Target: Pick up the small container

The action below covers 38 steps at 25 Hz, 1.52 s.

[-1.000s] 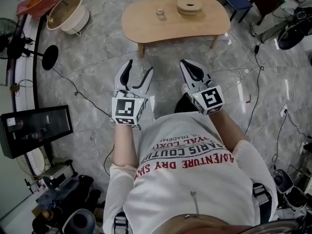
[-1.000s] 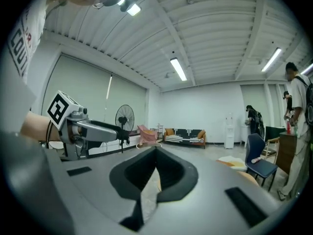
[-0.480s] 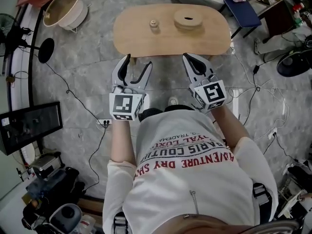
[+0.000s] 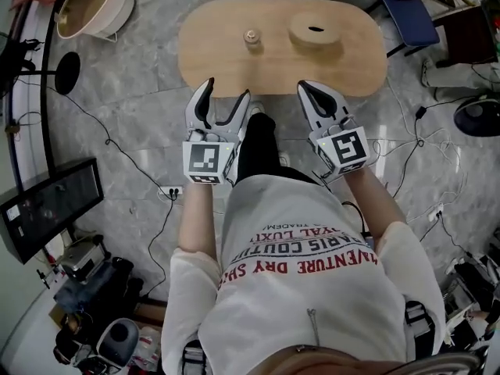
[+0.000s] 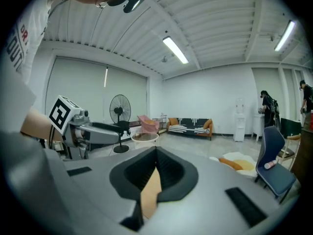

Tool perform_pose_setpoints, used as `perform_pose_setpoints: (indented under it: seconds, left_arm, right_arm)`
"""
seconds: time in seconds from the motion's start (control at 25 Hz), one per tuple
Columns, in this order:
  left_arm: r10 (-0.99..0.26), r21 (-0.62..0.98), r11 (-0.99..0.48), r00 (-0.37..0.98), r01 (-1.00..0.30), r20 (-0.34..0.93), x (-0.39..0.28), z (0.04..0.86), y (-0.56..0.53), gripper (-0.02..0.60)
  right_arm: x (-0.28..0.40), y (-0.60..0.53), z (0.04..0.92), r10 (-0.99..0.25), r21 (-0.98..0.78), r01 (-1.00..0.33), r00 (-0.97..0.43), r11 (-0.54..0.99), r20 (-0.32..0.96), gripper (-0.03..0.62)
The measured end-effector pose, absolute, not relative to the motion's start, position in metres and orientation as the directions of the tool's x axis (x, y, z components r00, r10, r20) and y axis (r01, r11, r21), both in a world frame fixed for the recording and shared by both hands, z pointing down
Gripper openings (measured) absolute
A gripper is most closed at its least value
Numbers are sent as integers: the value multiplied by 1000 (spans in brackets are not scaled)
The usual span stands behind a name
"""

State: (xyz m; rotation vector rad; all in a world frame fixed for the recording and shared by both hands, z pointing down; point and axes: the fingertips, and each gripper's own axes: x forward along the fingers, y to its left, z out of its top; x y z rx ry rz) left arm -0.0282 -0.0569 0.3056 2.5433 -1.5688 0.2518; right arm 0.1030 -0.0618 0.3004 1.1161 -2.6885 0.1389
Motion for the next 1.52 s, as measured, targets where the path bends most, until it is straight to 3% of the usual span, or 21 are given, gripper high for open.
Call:
perform_pose_setpoints:
  seconds: [0.48, 0.88, 1.2, 1.52]
  left_arm:
    - [-774, 22, -542, 510, -840, 376, -46, 448, -224, 325]
    - [-708, 119, -491, 475, -863, 523, -45, 611, -239, 348]
    - [-736, 83, -491, 464, -867, 493, -22, 707, -265, 386]
    - [-767, 57, -466, 435, -883, 471, 0, 741, -299, 408]
  right_arm:
    - [65, -230, 392, -738, -44, -783, -602, 621, 305, -14]
    - [66, -275, 547, -709, -125, -808, -570, 576, 415, -12]
    - [64, -291, 649, -671, -160, -792, -589, 589, 449, -12]
    - [80, -311, 692, -665, -163, -790, -591, 591, 457, -14]
